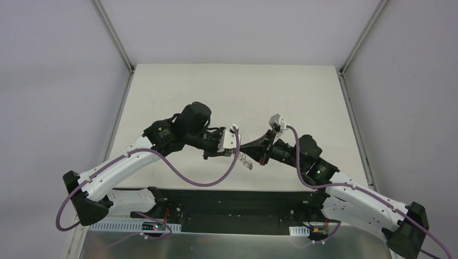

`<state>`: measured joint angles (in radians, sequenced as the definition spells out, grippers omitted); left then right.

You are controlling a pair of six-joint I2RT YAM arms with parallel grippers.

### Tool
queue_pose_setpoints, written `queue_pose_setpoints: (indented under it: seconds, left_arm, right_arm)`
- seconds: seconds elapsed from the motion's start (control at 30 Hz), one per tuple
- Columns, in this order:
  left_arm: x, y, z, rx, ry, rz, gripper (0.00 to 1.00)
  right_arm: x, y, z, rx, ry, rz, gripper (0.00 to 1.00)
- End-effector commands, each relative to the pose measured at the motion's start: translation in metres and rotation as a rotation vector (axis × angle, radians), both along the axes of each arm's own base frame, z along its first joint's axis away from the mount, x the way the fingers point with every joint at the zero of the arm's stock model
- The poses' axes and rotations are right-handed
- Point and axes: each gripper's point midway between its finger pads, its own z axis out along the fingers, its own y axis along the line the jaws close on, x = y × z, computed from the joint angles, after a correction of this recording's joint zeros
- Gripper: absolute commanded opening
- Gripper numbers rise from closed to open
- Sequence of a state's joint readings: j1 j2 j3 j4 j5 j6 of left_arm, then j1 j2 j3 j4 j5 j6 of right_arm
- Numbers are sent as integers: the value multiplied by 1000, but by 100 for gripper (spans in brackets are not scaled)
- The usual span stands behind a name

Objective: Remove the keys from the keyring

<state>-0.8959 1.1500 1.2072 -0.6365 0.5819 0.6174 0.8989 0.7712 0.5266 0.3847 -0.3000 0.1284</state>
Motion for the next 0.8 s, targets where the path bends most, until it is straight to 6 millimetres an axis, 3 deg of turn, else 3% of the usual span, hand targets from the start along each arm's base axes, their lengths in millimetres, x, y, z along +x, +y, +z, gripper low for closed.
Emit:
queue_pose_setpoints:
  seconds: [0.0,0.23,0.37,0.47,0.77]
  left_arm:
    - [-3,0,1,-6,5,-7,0]
    - [-2,1,3,-14,-5,-2,0]
    - [-3,2,5,-22,-13,-1,0]
    - [-6,1,6,-30,-11,-19,0]
    - [-14,1,8,-52,-4,-63,0]
  right_arm:
    - [-1,4,14,45,-25,11,0]
    - [1,1,12,55,-43,-22,0]
    - [-4,2,5,31,-61,10,22]
    - [-11,3,-2,-14,-96,58,32]
    - [-27,5,-1,-120,-261,195,36]
